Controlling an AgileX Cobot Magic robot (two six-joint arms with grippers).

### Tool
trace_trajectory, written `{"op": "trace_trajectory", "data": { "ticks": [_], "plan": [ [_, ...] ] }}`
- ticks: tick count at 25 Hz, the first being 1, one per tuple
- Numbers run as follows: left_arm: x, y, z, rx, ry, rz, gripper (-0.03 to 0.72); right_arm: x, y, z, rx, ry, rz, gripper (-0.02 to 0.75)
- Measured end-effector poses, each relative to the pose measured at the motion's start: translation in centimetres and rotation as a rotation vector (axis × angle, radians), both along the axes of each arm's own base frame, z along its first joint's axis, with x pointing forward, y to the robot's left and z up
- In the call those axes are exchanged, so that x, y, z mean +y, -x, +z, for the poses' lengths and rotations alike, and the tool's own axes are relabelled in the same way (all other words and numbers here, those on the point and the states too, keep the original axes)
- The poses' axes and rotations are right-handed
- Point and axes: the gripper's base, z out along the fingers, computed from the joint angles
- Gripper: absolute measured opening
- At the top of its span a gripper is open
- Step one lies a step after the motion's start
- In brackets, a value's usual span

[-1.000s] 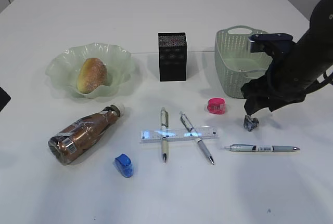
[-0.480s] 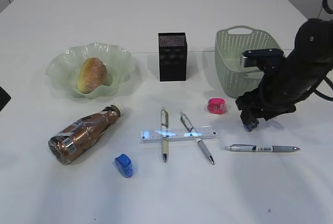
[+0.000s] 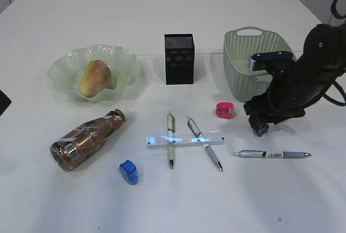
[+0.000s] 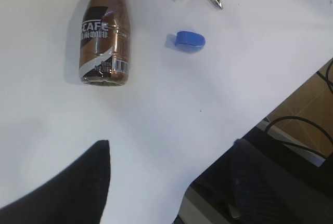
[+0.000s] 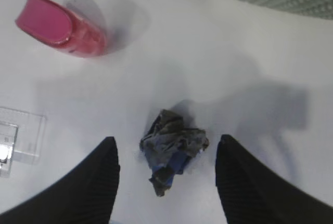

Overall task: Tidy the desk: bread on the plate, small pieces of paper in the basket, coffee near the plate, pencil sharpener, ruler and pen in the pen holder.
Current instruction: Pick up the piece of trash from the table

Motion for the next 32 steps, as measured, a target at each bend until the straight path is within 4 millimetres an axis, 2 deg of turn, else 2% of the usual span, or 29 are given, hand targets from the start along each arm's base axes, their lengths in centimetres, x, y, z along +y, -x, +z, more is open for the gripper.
{"op": "trace_trajectory", "data": {
  "ticks": [14,19,20,21,26,29,32],
  "plan": [
    [0.0,0.0,0.0,0.000,0.000,0.000,0.510,0.0,-0.4,-1.8,0.006,0.008,-0.005,0.458],
    [0.0,0.0,0.0,0.000,0.000,0.000,0.510,0.0,-0.5,-1.9,0.004,0.009,-0.006,0.336],
    [0.0,0.0,0.0,0.000,0.000,0.000,0.510,0.0,-0.5,-1.9,0.002,0.009,-0.006,0.298],
    [0.0,0.0,0.0,0.000,0.000,0.000,0.510,0.0,-0.5,-1.9,-0.002,0.009,-0.007,0.221],
    [0.0,0.0,0.0,0.000,0.000,0.000,0.510,0.0,-0.6,-1.9,-0.004,0.007,-0.009,0.031],
    [0.0,0.0,0.0,0.000,0.000,0.000,0.510,0.0,-0.4,-1.3,-0.004,0.005,-0.006,0.015],
    [0.0,0.0,0.0,0.000,0.000,0.000,0.510,0.0,-0.1,0.6,-0.026,-0.001,-0.002,0.015]
  ]
}}
